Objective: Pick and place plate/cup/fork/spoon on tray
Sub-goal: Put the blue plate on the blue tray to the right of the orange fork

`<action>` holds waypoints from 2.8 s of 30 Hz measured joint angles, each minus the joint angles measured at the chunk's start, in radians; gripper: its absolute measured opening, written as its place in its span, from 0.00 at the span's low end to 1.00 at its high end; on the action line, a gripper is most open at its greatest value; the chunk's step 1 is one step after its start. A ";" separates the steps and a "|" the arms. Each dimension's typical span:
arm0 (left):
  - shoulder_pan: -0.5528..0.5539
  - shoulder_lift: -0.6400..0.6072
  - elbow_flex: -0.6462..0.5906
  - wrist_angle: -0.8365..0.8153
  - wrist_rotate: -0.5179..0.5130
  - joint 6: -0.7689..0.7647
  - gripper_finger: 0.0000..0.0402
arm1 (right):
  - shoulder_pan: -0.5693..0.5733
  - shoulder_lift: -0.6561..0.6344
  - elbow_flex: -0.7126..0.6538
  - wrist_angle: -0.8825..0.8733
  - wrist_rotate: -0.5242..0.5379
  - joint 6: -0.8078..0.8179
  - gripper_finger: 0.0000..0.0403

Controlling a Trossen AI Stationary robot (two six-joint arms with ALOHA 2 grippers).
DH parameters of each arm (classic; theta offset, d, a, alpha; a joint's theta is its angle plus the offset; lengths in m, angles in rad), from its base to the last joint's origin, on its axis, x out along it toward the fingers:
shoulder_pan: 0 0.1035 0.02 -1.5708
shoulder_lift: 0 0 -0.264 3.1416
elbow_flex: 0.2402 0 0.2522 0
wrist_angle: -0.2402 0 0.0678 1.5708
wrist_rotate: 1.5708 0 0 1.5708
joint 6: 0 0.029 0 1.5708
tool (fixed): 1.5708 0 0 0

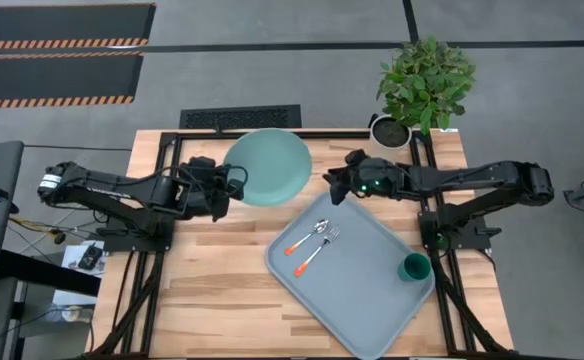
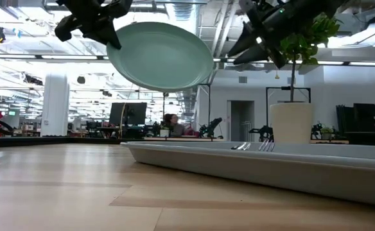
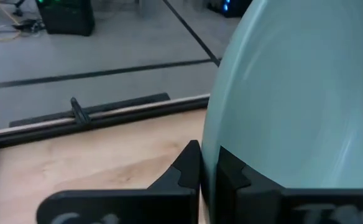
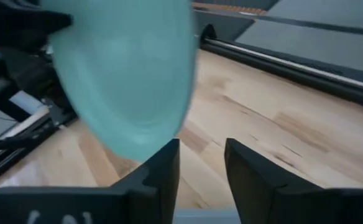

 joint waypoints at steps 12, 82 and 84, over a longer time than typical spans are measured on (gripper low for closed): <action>0.015 0.000 0.000 0.087 -0.037 0.025 0.00 | -0.038 0.025 0.000 0.163 -0.001 -0.031 0.62; 0.037 -0.051 -0.002 0.233 0.597 0.377 0.62 | -0.150 0.072 0.000 -0.478 -0.773 -0.344 0.00; 0.037 -0.051 -0.002 0.218 0.583 0.363 0.62 | -0.116 0.072 0.000 -0.482 -0.753 -0.378 0.00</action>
